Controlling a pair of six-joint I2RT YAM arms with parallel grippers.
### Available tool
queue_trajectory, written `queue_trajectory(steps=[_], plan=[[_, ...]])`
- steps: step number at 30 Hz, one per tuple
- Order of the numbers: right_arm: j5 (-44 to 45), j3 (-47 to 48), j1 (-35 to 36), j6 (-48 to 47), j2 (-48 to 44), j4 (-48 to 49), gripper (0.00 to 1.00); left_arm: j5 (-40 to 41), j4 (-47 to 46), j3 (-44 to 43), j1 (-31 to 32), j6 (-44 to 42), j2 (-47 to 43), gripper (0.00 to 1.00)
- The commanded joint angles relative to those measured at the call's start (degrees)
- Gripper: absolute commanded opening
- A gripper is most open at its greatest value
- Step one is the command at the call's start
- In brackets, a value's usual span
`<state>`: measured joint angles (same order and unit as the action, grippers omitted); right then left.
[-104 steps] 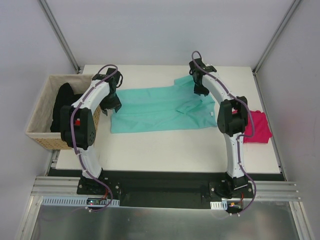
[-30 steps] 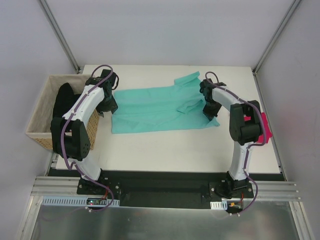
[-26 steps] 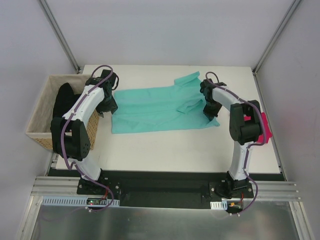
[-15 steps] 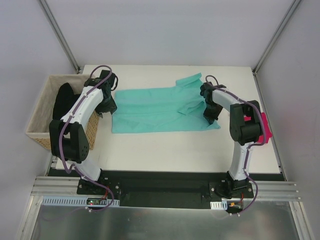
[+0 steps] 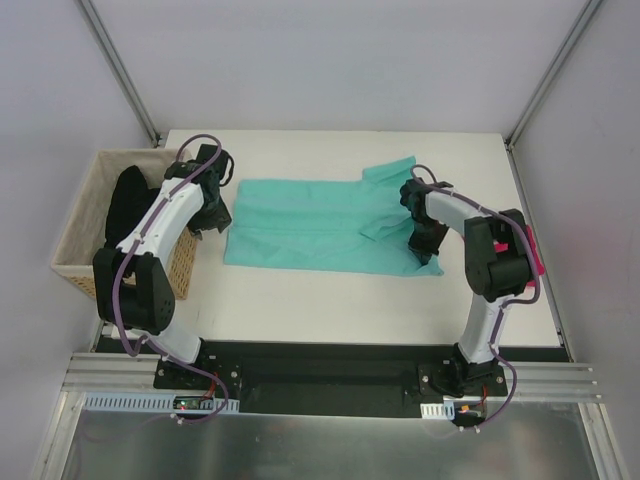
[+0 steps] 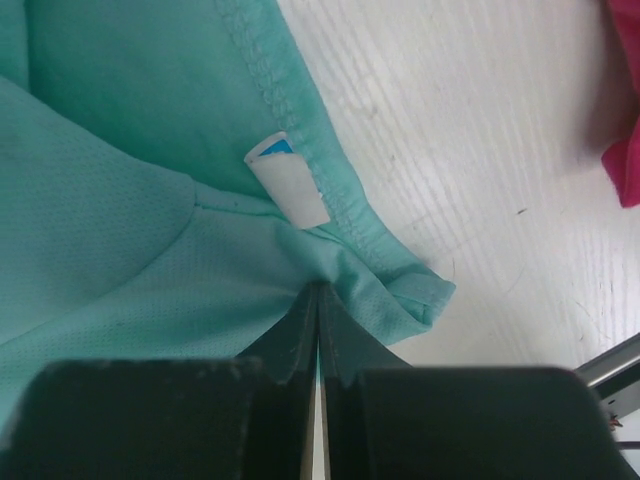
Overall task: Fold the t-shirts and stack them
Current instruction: Fold the flattened tshirt in 1/3 of the way
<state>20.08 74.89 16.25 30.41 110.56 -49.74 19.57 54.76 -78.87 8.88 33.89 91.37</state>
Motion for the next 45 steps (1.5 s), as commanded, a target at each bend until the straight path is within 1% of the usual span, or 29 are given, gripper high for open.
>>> queue_trajectory(steps=[1,12,19,25,29,33,34,36,37,39,40,41,43,45], plan=[[-0.91,-2.55,2.99,2.1,-3.86,-2.21,0.01,2.05,1.14,0.73,-0.71,0.92,-3.31,0.5],[-1.79,-7.92,10.2,4.74,-6.32,-2.65,0.01,2.4,0.52,2.4,-0.71,-0.14,-4.36,0.5],[-1.27,-9.15,10.82,5.8,-7.12,-2.82,0.01,2.31,-0.01,4.08,-0.71,-0.14,-5.24,0.5],[0.49,-7.13,11.78,6.32,-8.25,-4.93,0.01,2.4,-0.44,3.2,-0.71,-0.93,-4.63,0.5],[3.39,-4.59,13.72,6.85,-11.32,-7.82,0.06,2.31,-0.71,1.62,-0.71,-1.72,-4.01,0.5],[6.55,0.59,16.26,7.29,-13.88,-11.6,0.09,1.87,-1.67,-0.49,-0.71,-2.25,-2.69,0.5],[7.25,1.56,16.88,7.29,-14.41,-12.4,0.12,1.7,-1.76,-1.02,-0.71,-2.25,-2.0,0.5],[9.53,3.23,18.29,7.12,-15.81,-14.07,0.15,1.08,-1.85,-2.77,-0.71,-2.69,-1.11,0.5],[9.98,4.9,18.73,6.68,-15.99,-14.33,0.19,0.91,-1.94,-3.21,-0.71,-2.78,-0.33,0.5],[11.03,6.31,19.08,5.8,-15.91,-14.43,0.23,0.56,-2.29,-4.36,-0.71,-3.3,0.64,0.5],[11.47,7.71,19.08,5.27,-15.56,-14.51,0.29,0.29,-2.55,-4.45,-0.71,-3.56,1.61,0.5],[12.35,8.77,19.17,4.75,-15.12,-14.43,0.32,0.2,-2.64,-4.8,-0.71,-4.09,2.14,0.5],[13.23,10.79,18.99,3.26,-13.28,-14.69,0.34,-0.5,-2.91,-4.8,-0.71,-4.44,3.8,0.5],[14.72,14.66,19.08,2.11,-12.22,-15.04,0.34,-1.2,-3.69,-4.54,-0.62,-4.88,4.86,0.5]])
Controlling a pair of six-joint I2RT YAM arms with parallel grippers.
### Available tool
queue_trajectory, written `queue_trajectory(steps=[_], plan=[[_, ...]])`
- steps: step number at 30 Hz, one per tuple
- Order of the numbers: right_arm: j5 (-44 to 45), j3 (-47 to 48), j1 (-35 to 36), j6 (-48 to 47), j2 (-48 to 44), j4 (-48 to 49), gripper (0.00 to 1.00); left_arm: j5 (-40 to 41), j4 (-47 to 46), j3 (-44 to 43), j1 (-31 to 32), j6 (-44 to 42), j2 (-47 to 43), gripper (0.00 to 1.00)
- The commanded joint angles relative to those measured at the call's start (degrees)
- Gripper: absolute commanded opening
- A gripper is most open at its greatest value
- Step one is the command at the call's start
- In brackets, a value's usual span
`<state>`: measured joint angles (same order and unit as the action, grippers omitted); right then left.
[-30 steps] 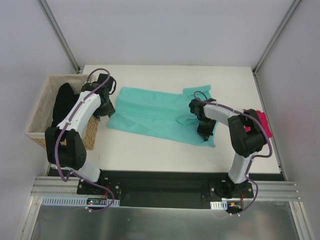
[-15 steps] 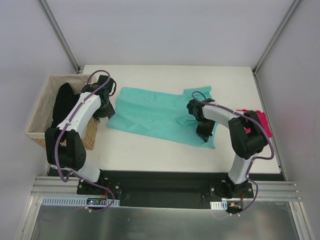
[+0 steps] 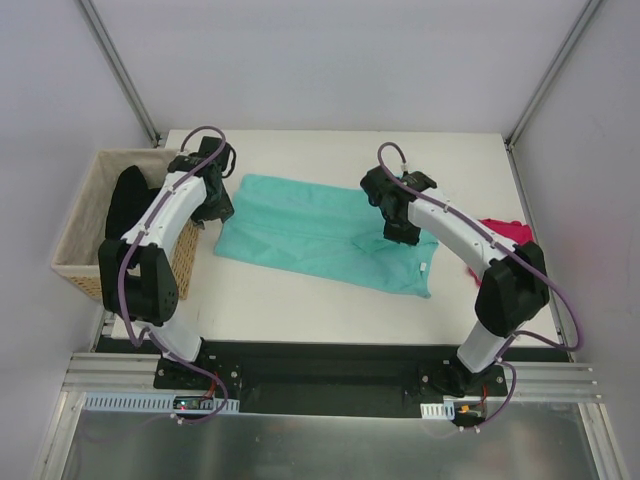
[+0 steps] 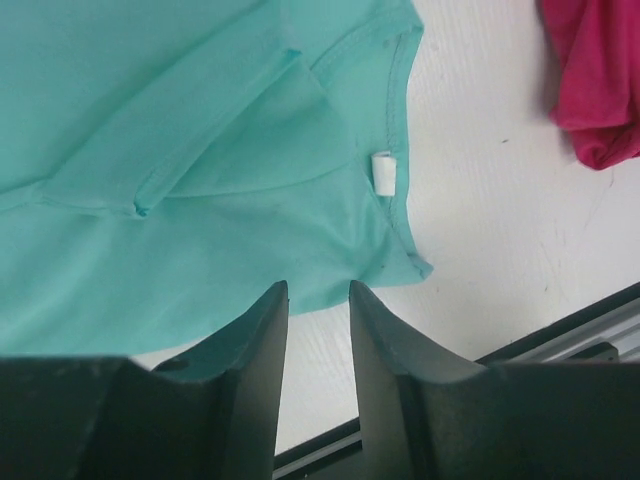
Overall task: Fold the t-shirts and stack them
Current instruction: Fold the flattened tshirt in 1/3 of the way
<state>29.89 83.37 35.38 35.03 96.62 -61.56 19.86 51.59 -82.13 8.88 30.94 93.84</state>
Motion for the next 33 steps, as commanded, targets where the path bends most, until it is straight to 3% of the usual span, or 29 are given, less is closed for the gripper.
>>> queue_trajectory(steps=[1,6,10,11,23,33], plan=[[5.35,7.49,-0.13,-3.46,2.51,-3.22,0.35,-1.84,-0.79,-1.28,-0.71,-2.11,3.44,0.5],[6.76,14.27,-1.1,-5.76,4.45,-2.95,0.35,-3.24,-2.46,-1.19,-0.71,-2.55,5.91,0.45],[5.53,17.26,-2.5,-6.81,5.77,-3.04,0.35,-5.18,-3.69,-2.16,-0.71,-3.08,9.77,0.05],[5.53,17.7,-2.85,-7.42,5.95,-3.04,0.35,-5.79,-3.95,-2.68,-0.71,-3.08,10.48,0.0],[4.39,17.97,-5.14,-8.92,5.86,-2.95,0.34,-10.19,-5.19,-6.55,-0.71,-4.92,19.97,0.0],[3.07,17.0,-6.28,-9.45,4.9,-2.69,0.35,-14.23,-5.27,-2.78,-0.54,-3.17,19.71,0.0]])
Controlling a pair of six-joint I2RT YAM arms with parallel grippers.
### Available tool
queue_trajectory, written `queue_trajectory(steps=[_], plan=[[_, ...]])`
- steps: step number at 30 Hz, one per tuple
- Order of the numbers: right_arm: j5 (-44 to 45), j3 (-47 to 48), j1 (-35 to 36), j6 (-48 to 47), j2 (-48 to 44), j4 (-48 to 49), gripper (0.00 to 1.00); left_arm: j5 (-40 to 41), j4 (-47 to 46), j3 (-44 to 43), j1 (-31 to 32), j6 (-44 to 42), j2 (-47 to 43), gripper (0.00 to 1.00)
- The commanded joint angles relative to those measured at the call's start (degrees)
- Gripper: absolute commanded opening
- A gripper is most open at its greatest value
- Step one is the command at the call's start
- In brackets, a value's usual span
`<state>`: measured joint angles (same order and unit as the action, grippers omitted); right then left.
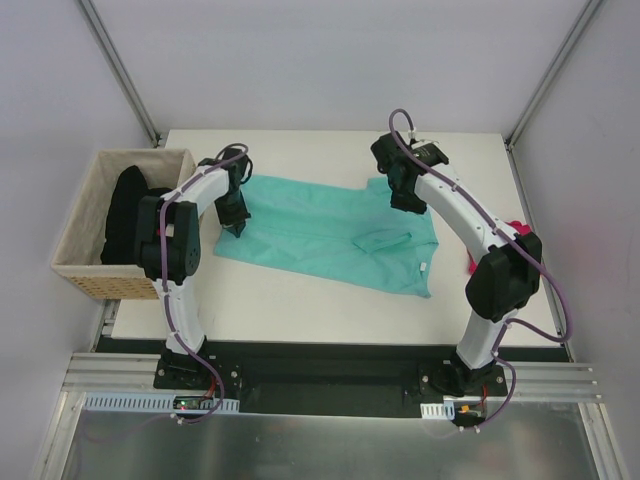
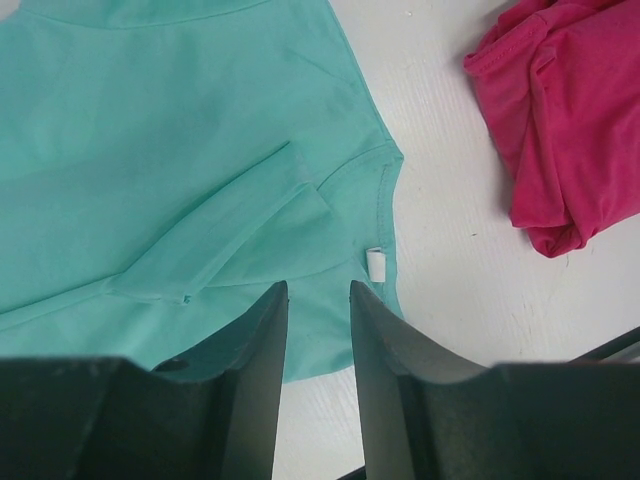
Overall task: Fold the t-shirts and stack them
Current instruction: Fold the flattened tshirt in 1/3 of the way
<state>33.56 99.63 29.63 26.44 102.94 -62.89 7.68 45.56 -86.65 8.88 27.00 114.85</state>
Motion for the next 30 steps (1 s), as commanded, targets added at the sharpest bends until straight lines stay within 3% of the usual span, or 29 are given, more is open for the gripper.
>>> queue_trajectory(steps=[1,30], plan=[[-0.95,0.91,-0.54,-0.86,-1.42,-1.27,0.34,-2.14,0.76,2.88,-0.45,0.86,-1.55,0.0],[-3.94,-1.9,-0.89,-1.3,-4.06,1.72,0.34,-4.43,1.37,24.41,7.02,7.8,-13.94,0.0]])
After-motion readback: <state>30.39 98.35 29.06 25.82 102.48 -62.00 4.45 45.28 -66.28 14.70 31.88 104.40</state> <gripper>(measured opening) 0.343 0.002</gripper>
